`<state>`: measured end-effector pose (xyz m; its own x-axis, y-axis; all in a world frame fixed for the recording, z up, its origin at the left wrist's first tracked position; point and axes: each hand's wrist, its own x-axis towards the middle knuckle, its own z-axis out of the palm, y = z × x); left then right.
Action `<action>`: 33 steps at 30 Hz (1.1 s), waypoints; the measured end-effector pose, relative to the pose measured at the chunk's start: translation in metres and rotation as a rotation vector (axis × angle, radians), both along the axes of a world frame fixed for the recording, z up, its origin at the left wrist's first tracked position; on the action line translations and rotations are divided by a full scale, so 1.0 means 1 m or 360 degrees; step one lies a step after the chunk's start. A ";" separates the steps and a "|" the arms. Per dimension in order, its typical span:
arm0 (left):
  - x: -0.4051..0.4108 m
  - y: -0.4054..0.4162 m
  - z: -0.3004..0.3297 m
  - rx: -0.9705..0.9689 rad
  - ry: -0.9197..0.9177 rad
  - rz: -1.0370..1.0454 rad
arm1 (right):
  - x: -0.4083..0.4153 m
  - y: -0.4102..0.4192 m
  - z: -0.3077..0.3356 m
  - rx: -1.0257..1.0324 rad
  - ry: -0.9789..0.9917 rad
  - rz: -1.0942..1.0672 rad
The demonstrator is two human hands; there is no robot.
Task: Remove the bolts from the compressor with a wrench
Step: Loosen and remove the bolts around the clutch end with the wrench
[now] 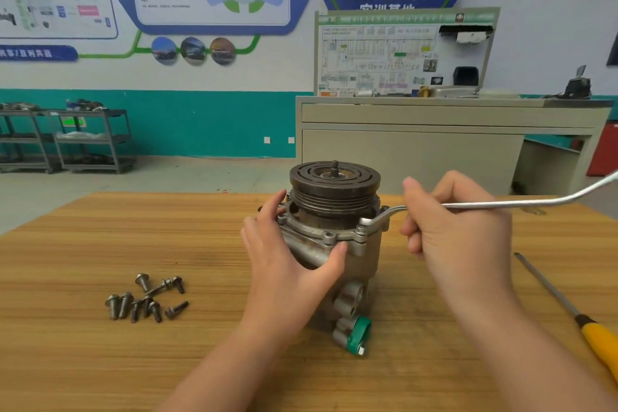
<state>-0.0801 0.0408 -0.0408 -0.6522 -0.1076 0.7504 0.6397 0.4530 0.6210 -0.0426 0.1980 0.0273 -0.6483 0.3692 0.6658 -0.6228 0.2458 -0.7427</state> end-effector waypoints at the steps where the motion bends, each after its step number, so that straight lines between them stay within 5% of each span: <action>1: 0.000 0.000 0.000 0.0003 -0.0003 -0.0003 | 0.002 -0.003 -0.002 0.0004 0.0001 -0.0011; 5: 0.001 0.000 0.001 0.0002 -0.0007 -0.0029 | 0.007 -0.012 -0.004 0.0128 0.0095 -0.0108; 10: 0.002 -0.001 0.001 -0.0029 0.0010 -0.0021 | 0.019 -0.022 -0.019 0.0848 0.0504 -0.0383; 13: 0.002 -0.001 0.001 -0.0023 0.0003 -0.0031 | 0.020 -0.011 -0.028 0.0342 0.0220 -0.0069; 17: 0.002 -0.002 0.001 -0.0029 -0.0012 -0.0028 | 0.000 0.011 -0.017 -0.0645 -0.0391 0.0823; 20: 0.001 -0.002 0.001 -0.0034 -0.0016 -0.0032 | -0.022 0.017 -0.003 -0.0863 -0.0639 0.1091; 26: -0.001 -0.003 0.002 -0.0077 -0.0002 -0.0016 | -0.013 0.021 0.010 -0.0285 -0.0065 0.0464; 29: -0.001 -0.003 0.000 -0.0086 -0.0009 0.0015 | -0.002 0.010 0.005 0.0098 0.0044 0.0111; 33: -0.001 -0.004 0.000 -0.0087 -0.0015 0.0012 | 0.004 -0.007 -0.001 0.0191 0.0104 -0.0022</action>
<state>-0.0810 0.0370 -0.0412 -0.6587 -0.0714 0.7490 0.6303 0.4913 0.6011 -0.0383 0.1912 0.0262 -0.5973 0.2932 0.7465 -0.6650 0.3392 -0.6654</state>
